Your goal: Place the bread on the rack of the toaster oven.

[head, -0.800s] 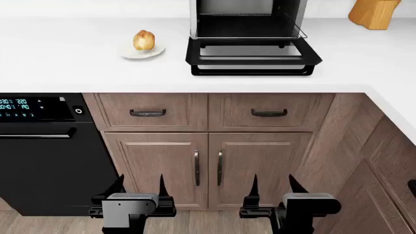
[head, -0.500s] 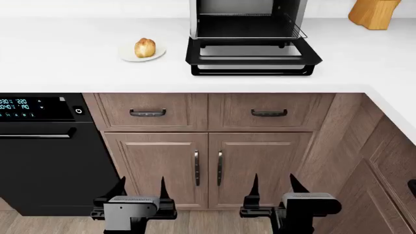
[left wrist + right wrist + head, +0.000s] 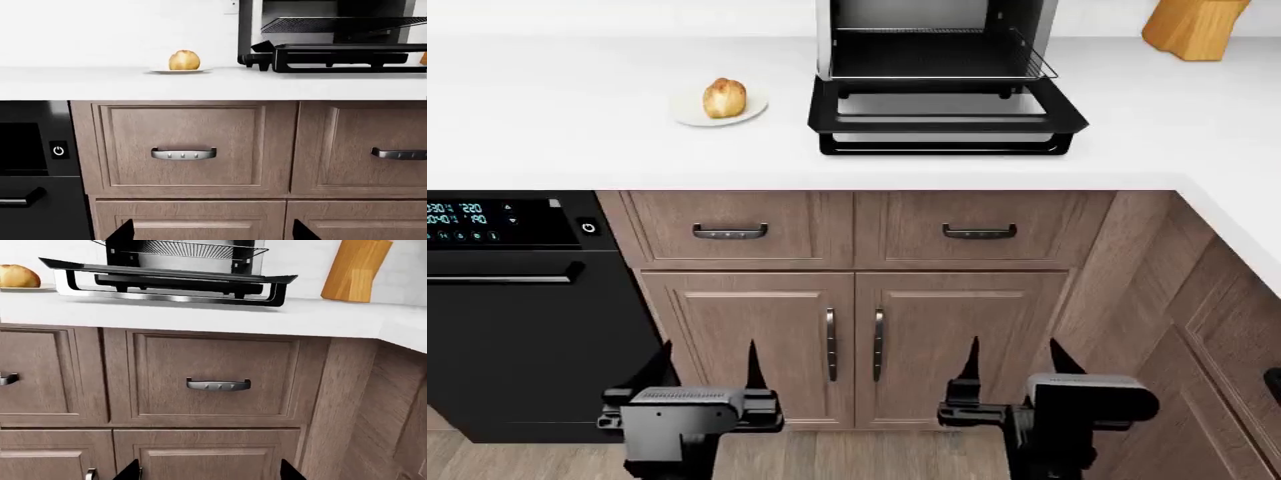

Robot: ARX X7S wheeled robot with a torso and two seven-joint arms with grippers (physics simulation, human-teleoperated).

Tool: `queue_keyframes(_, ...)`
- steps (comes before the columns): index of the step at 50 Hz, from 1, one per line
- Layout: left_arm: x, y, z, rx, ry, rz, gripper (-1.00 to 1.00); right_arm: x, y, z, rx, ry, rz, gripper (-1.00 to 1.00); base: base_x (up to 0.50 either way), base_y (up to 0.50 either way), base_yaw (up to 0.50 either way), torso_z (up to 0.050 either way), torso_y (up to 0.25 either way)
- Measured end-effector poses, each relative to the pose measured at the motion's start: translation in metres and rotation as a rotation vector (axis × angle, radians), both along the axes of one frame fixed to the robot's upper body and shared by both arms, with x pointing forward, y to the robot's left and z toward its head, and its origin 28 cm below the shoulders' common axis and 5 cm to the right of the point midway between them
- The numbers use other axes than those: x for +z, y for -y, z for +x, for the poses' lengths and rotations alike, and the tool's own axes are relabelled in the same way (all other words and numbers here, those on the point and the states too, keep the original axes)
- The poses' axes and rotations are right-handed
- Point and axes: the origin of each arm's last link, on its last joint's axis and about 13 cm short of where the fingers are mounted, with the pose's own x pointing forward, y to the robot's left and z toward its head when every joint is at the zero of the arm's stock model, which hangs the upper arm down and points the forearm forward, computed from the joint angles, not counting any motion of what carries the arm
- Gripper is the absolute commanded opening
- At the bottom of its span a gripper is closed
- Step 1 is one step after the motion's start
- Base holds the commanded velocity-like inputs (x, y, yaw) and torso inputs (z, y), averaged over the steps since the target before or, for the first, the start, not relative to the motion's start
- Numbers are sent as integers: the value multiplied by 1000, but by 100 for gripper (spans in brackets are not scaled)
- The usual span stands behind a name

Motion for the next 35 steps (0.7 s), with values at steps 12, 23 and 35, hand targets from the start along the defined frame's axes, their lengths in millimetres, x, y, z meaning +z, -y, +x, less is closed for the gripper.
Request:
queue_keyframes(12,60,-9,20,50,87,-35,100,62,8,6,-40,58,-61,100,0,0,0,0,0)
queue_keyframes(23,106,-19,39,78,138,-57,100,110,22,7,-83,103,-46,100,0,0,0,0,0)
queue_keyframes(35,142,-27,67,129,158,-63,100,156,43,9,-153,132,-64,100,0,0,0,0,0)
